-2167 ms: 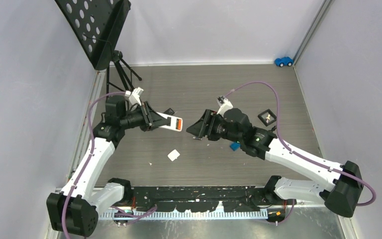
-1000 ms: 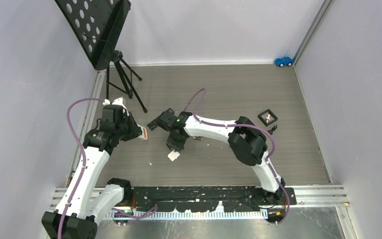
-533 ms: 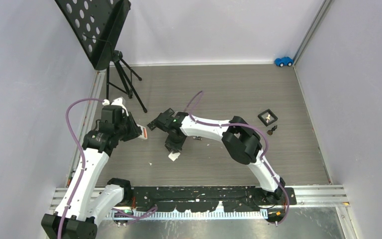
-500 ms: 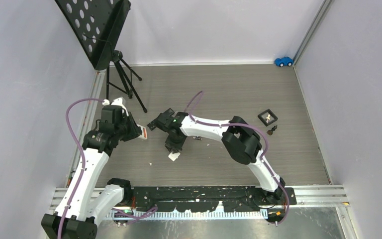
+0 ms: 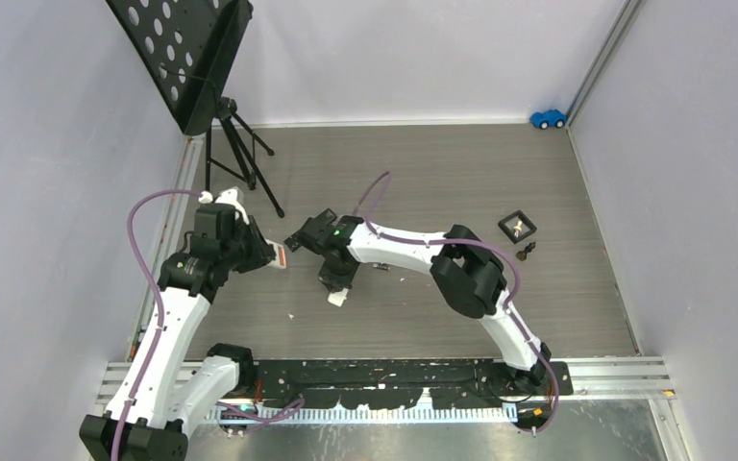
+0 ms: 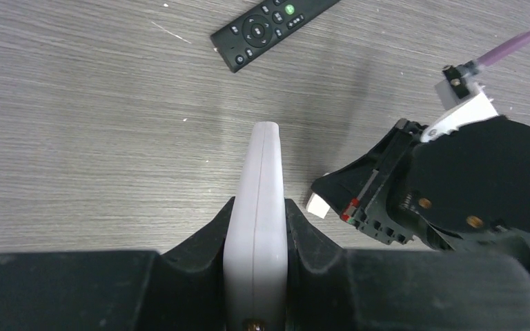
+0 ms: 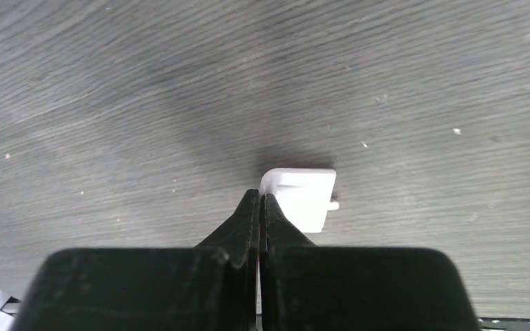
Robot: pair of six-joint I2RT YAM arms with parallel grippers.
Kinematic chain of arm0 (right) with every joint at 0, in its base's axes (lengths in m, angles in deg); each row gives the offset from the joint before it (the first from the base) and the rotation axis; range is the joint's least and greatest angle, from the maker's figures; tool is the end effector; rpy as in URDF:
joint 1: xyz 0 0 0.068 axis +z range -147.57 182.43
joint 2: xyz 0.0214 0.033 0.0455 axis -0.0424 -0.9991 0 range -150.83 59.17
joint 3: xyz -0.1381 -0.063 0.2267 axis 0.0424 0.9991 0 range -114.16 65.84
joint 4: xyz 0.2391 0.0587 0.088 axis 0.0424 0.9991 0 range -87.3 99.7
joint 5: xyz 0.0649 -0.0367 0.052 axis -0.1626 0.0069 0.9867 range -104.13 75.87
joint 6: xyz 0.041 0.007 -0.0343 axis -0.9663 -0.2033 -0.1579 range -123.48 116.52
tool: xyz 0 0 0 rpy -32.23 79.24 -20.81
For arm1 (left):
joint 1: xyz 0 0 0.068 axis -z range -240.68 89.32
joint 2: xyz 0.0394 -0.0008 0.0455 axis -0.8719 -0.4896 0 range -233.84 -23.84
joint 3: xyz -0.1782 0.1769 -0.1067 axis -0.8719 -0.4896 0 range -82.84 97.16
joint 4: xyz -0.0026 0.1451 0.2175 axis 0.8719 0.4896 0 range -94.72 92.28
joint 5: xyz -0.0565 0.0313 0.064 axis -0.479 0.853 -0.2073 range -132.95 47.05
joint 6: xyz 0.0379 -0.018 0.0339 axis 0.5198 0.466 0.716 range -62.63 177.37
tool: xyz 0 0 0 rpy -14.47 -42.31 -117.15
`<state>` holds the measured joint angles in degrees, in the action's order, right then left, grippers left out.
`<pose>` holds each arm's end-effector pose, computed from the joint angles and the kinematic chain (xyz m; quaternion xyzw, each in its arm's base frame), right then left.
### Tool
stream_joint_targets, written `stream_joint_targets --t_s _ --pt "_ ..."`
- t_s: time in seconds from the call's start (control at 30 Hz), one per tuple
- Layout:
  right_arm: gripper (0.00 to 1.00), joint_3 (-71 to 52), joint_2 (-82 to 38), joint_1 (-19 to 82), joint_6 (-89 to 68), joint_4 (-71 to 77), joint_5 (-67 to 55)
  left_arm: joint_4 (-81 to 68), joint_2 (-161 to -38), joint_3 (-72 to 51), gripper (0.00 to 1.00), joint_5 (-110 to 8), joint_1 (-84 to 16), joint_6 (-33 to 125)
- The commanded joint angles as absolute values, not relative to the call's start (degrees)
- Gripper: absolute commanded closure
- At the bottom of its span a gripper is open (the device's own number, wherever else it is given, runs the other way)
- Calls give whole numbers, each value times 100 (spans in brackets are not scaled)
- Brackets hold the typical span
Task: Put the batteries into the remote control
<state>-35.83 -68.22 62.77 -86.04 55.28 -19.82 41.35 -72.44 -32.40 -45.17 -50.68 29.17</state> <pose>0.2254 0.3887 0.1638 0.1964 0.9740 0.0808 0.0792 0.1641 -0.0303 0.3029 -0.1382 0.9107 -0.1441 0.3616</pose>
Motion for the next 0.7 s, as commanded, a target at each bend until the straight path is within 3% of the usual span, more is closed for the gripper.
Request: stream_joint_targets --t_s 0.0,0.37,0.67 --pt "100 -3220 -5534 6302 -8264 5263 -2914 3740 -7221 -3232 100 -5007 -5088 2960" --pt "100 -1191 -2306 6193 -6773 2807 -2953 2801 -7447 -3019 100 -7385 -5093 2462" --pt "100 15 -755 5884 -6604 1083 -1534 1340 -7746 -3292 100 -9901 -5092 1112"
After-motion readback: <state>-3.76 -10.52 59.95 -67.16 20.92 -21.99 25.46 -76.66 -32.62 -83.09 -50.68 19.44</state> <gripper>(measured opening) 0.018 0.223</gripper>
